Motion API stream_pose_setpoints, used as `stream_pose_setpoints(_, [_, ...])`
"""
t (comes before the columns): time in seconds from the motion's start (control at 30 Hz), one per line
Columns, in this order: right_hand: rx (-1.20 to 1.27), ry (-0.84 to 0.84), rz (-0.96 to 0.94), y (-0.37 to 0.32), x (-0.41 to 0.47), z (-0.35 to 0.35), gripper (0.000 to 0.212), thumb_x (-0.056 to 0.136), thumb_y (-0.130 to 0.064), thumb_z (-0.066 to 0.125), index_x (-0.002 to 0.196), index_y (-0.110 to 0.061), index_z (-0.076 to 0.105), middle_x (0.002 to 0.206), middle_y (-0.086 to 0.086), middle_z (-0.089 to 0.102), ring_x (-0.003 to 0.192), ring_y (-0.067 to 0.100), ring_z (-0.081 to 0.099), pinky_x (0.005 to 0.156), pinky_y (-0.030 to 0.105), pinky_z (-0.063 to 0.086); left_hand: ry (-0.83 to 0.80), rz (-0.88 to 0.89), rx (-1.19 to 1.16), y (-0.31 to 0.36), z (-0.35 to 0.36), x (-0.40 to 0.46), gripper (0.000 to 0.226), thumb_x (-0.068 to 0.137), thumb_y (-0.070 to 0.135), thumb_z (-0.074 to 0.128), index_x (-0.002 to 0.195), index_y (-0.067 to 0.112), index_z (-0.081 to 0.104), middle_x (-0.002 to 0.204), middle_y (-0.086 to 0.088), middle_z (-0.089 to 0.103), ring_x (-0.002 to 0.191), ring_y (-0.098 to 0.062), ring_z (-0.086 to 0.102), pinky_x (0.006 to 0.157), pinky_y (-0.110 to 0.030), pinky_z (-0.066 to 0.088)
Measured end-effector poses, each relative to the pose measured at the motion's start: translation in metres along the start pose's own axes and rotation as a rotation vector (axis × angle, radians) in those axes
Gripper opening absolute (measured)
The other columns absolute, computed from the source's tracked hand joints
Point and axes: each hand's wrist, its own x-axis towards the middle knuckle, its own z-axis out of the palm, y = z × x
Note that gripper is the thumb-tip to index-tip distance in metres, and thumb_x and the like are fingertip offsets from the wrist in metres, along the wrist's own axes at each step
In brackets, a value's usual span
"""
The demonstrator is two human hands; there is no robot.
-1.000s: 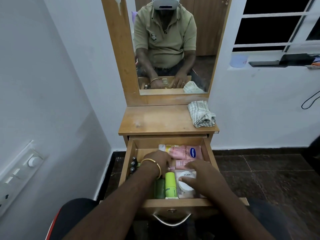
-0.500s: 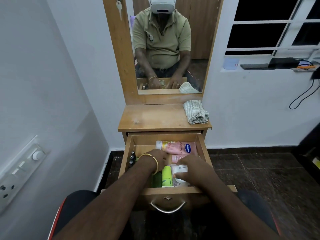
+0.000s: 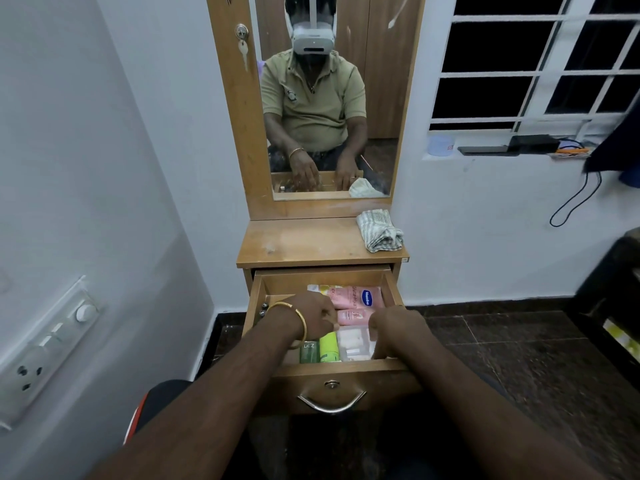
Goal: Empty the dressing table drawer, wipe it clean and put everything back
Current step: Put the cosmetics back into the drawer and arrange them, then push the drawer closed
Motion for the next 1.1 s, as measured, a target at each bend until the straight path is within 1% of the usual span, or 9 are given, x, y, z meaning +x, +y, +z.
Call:
stream_pose_setpoints(0.13, [-0.025,-0.063,0.018,0.002,0.001,-0.005,0.046,0.071,-0.035,0.084,0.112,-0.021,0.066,0.105,0.001,0.068,0.095,0.02,0.064,0.086,0.036,0.054,-0.043,0.027,0.035,0.008,-0.009,-0.014,0.041,0.09,0.042,0.063,0.124,0.019,0.061,0.128,-0.003,0.06,0.114,-0.021,0.055,0.089,-0.028,0.042])
stream_pose_setpoints(0.3, [0.091,-0.14,-0.032,0.012,0.001,-0.01,0.04,0.081,-0.028,0.077,0.119,-0.022,0.067,0.122,0.002,0.065,0.109,0.02,0.06,0.096,0.034,0.05,-0.143,0.051,0.057,-0.004,-0.016,-0.029,0.076,0.081,0.049,0.072,0.146,0.026,0.04,0.154,0.0,0.035,0.139,-0.021,0.036,0.111,-0.034,0.032])
stream_pose_setpoints(0.37, [0.278,-0.02,-0.035,0.021,-0.002,-0.016,0.034,0.089,-0.028,0.069,0.123,-0.022,0.065,0.13,0.002,0.061,0.113,0.018,0.057,0.096,0.032,0.046,-0.169,0.043,0.108,-0.012,-0.015,-0.032,0.099,0.072,0.054,0.077,0.152,0.028,0.026,0.161,-0.001,0.02,0.146,-0.024,0.023,0.117,-0.041,0.026])
stream_pose_setpoints(0.43, [0.468,0.146,-0.037,0.029,-0.011,-0.026,0.028,0.09,-0.031,0.067,0.115,-0.022,0.063,0.124,0.001,0.061,0.103,0.015,0.058,0.086,0.028,0.049,-0.197,-0.005,0.145,-0.019,-0.012,-0.034,0.12,0.063,0.059,0.082,0.155,0.031,0.01,0.165,0.0,-0.001,0.151,-0.026,0.002,0.12,-0.05,0.017])
stream_pose_setpoints(0.47, [0.524,0.172,-0.074,0.031,-0.016,-0.03,0.036,0.086,-0.035,0.071,0.118,-0.023,0.061,0.12,-0.003,0.06,0.1,0.013,0.057,0.082,0.026,0.049,-0.202,-0.023,0.159,-0.022,-0.01,-0.035,0.126,0.06,0.059,0.083,0.155,0.033,0.004,0.164,0.0,-0.009,0.151,-0.027,-0.006,0.121,-0.052,0.013])
stream_pose_setpoints(0.57, [0.509,-0.04,-0.227,0.027,-0.039,-0.038,0.075,0.07,-0.045,0.085,0.135,-0.031,0.05,0.119,-0.012,0.05,0.098,0.004,0.051,0.083,0.025,0.045,-0.169,-0.035,0.172,-0.028,-0.005,-0.035,0.133,0.057,0.057,0.086,0.154,0.034,-0.002,0.162,0.001,-0.02,0.15,-0.027,-0.015,0.12,-0.053,0.008])
stream_pose_setpoints(0.63, [0.421,-0.144,-0.284,0.022,-0.048,-0.036,0.087,0.064,-0.046,0.088,0.139,-0.037,0.043,0.124,-0.015,0.048,0.1,0.004,0.049,0.087,0.026,0.046,-0.156,-0.034,0.181,-0.03,-0.004,-0.034,0.135,0.056,0.059,0.085,0.155,0.032,-0.004,0.162,0.001,-0.023,0.15,-0.027,-0.016,0.119,-0.051,0.007])
stream_pose_setpoints(0.9, [0.338,-0.088,-0.367,0.018,-0.04,-0.038,0.095,0.063,-0.046,0.088,0.143,-0.041,0.038,0.138,-0.016,0.043,0.11,0.005,0.044,0.095,0.027,0.045,-0.135,0.008,0.286,-0.035,-0.006,-0.02,0.139,0.053,0.068,0.081,0.154,0.031,-0.008,0.16,0.002,-0.027,0.148,-0.026,-0.022,0.117,-0.058,-0.001])
stream_pose_setpoints(1.1, [0.365,-0.085,-0.361,0.024,-0.013,-0.045,0.095,0.064,-0.043,0.089,0.143,-0.04,0.037,0.141,-0.014,0.042,0.113,0.006,0.044,0.095,0.026,0.045,-0.088,0.011,0.286,-0.043,-0.014,0.003,0.144,0.049,0.069,0.082,0.154,0.03,-0.008,0.161,0.002,-0.025,0.148,-0.026,-0.021,0.117,-0.056,0.0])
